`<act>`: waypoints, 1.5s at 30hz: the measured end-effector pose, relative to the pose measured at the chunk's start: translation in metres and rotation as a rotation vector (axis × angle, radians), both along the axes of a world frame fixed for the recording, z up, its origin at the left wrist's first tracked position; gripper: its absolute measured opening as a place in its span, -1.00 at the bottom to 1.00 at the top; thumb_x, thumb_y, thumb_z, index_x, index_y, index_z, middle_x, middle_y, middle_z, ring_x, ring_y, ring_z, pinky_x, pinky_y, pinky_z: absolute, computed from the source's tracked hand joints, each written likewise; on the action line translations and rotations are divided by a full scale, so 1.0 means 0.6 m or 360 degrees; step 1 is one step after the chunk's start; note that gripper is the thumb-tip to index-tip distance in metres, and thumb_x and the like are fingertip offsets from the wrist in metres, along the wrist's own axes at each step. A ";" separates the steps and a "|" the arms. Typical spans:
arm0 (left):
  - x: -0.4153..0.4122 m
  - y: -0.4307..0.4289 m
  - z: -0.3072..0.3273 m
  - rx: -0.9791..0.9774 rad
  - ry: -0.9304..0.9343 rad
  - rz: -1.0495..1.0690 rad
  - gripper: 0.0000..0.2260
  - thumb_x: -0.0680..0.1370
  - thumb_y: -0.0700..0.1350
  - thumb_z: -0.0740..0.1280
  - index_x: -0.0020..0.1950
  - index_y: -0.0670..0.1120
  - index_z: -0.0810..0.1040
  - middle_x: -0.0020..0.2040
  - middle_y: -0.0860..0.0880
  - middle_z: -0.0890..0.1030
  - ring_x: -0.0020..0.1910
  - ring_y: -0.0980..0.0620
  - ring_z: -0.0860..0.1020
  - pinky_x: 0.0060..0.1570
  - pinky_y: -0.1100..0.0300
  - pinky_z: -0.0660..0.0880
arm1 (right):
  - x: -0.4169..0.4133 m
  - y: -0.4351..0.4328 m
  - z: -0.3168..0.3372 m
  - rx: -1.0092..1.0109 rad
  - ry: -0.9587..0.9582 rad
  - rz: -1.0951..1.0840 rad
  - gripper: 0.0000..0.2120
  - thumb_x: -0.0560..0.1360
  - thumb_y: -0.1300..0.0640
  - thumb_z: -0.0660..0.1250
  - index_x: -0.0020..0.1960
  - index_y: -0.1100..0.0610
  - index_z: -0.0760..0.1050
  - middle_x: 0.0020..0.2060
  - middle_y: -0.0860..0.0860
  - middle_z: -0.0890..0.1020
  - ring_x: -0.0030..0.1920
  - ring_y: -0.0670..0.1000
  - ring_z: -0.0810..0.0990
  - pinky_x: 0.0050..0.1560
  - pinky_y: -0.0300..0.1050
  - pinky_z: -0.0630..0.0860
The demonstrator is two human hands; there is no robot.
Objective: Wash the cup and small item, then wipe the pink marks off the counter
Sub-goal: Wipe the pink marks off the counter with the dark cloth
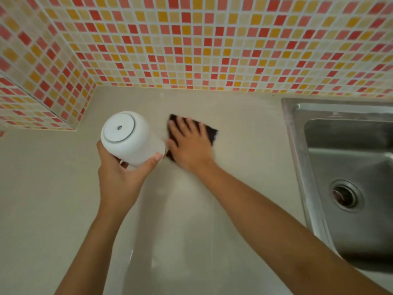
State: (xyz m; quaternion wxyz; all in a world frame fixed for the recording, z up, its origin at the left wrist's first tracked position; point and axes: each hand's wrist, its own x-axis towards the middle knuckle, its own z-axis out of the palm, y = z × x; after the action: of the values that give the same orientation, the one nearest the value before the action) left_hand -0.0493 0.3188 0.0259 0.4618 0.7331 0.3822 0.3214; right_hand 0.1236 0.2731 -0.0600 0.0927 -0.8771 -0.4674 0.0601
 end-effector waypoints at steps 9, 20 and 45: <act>0.023 -0.005 0.003 0.0068 0.0051 -0.0079 -0.18 0.31 -0.02 0.57 0.44 0.08 0.19 0.31 0.16 0.47 0.22 0.27 0.49 0.09 0.49 0.45 | 0.257 -0.121 -0.006 -0.0009 0.0009 -0.0549 -0.45 0.61 -0.18 -0.17 0.56 -0.04 0.00 0.55 -0.02 0.08 0.54 0.04 -0.01 0.50 0.11 -0.12; 0.047 -0.037 -0.011 -0.0057 0.0025 -0.0226 -0.20 0.32 -0.02 0.58 0.42 0.05 0.18 0.28 0.17 0.45 0.21 0.27 0.47 0.06 0.48 0.44 | -0.179 -0.350 0.007 -0.0092 0.0035 0.0346 -0.44 0.59 -0.21 0.02 0.54 -0.07 0.08 0.53 -0.03 0.15 0.54 0.06 0.06 0.49 0.15 0.00; 0.055 -0.090 0.018 0.0048 0.0003 -0.0381 -0.24 0.32 -0.03 0.58 0.35 0.11 0.17 0.26 0.19 0.44 0.20 0.34 0.47 0.05 0.47 0.45 | 0.000 -0.411 -0.001 -0.0153 -0.0101 0.0102 -0.45 0.58 -0.21 0.01 0.53 -0.07 0.14 0.51 0.00 0.23 0.51 0.07 0.17 0.45 0.17 0.11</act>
State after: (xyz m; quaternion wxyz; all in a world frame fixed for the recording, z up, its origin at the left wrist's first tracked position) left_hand -0.0162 0.2646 0.0367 0.4855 0.7806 0.2875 0.2689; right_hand 0.1239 0.0265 -0.0609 0.0336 -0.8666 -0.4946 0.0575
